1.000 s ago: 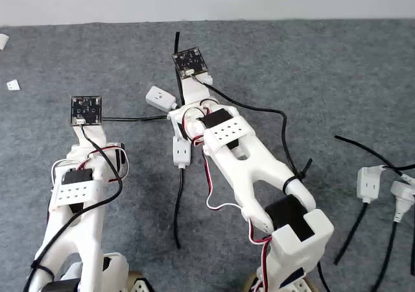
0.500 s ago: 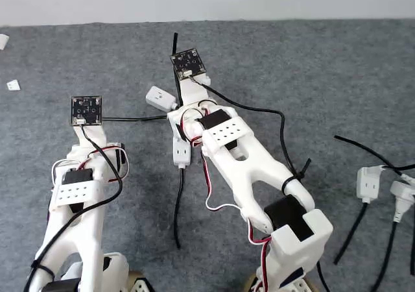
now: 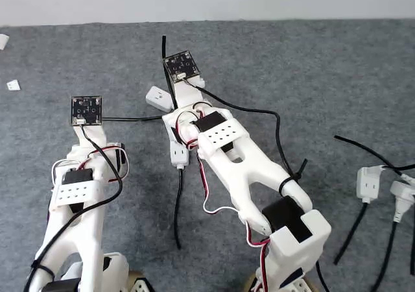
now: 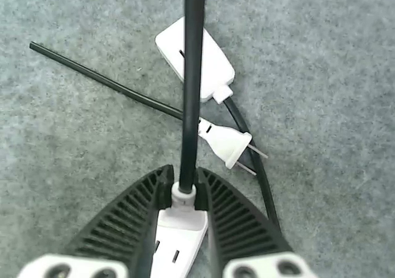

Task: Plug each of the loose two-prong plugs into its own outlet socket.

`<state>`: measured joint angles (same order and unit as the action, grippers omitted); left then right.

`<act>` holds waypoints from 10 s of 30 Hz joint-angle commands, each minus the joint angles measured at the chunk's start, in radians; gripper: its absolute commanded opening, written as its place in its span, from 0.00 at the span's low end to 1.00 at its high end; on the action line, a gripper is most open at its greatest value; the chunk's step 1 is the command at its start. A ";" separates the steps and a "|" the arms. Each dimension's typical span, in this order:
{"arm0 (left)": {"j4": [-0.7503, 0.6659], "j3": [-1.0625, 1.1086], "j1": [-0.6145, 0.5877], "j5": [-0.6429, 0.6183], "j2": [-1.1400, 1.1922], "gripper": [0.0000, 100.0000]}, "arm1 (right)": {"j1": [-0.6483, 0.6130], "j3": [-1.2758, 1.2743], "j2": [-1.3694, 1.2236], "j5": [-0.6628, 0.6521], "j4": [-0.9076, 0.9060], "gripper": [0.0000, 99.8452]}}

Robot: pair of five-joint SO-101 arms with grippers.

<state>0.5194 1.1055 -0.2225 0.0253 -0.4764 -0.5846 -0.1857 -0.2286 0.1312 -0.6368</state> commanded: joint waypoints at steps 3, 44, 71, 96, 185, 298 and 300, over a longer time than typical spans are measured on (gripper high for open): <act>-0.028 -0.007 -0.002 0.011 -0.029 0.15 | 0.007 -0.008 -0.021 -0.020 0.021 0.01; 0.686 -0.487 0.190 0.701 0.551 0.21 | -0.015 -0.149 0.467 -0.109 -0.403 0.01; 0.707 -0.452 0.204 0.806 0.540 0.21 | -0.130 -0.313 0.522 -0.114 -0.329 0.01; 0.256 -0.013 0.173 0.466 0.057 0.21 | -0.042 -0.281 0.538 -0.038 -0.189 0.01; 0.299 -0.012 0.181 0.526 0.057 0.21 | 0.478 0.267 -0.133 0.147 -0.593 0.10; 0.694 -0.558 0.160 0.617 0.634 0.21 | -0.042 -0.020 0.641 -0.137 -0.774 0.01; 0.695 -0.555 0.160 0.628 0.631 0.21 | -0.059 -0.083 0.639 -0.120 -0.705 0.01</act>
<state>1.1899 0.5485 -0.0721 0.6283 0.1557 -0.6153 -0.2194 0.3667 -0.0008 -1.4392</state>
